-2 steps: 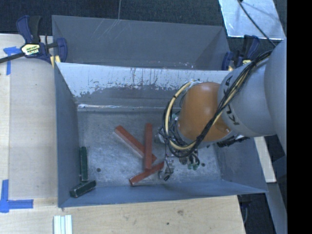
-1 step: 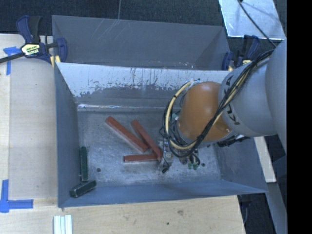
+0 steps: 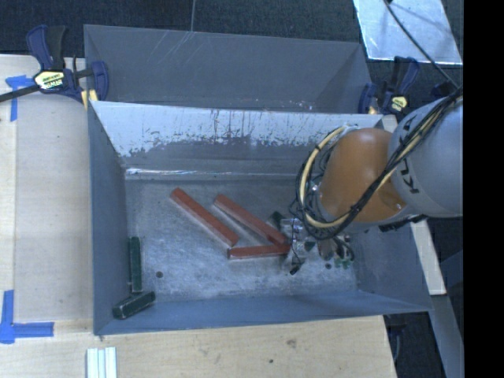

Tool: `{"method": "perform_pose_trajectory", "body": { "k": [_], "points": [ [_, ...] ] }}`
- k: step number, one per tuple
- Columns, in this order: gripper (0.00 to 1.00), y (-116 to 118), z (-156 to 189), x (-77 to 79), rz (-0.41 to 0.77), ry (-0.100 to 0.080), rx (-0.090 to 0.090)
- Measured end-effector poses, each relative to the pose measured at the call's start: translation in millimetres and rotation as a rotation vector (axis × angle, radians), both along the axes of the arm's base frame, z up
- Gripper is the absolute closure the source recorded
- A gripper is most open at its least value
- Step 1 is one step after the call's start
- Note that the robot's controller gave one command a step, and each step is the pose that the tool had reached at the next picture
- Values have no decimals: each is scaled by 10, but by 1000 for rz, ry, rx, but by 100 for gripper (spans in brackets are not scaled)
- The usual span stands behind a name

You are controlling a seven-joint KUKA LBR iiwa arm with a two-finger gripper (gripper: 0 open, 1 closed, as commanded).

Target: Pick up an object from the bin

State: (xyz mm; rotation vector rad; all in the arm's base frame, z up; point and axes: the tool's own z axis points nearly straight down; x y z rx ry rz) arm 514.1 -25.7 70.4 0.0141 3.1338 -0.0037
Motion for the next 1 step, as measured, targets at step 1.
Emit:
{"method": "perform_pose_trajectory", "body": {
  "k": [1],
  "points": [
    [100, -765, 1358, -274, 19, -2, -3]
  ]
}}
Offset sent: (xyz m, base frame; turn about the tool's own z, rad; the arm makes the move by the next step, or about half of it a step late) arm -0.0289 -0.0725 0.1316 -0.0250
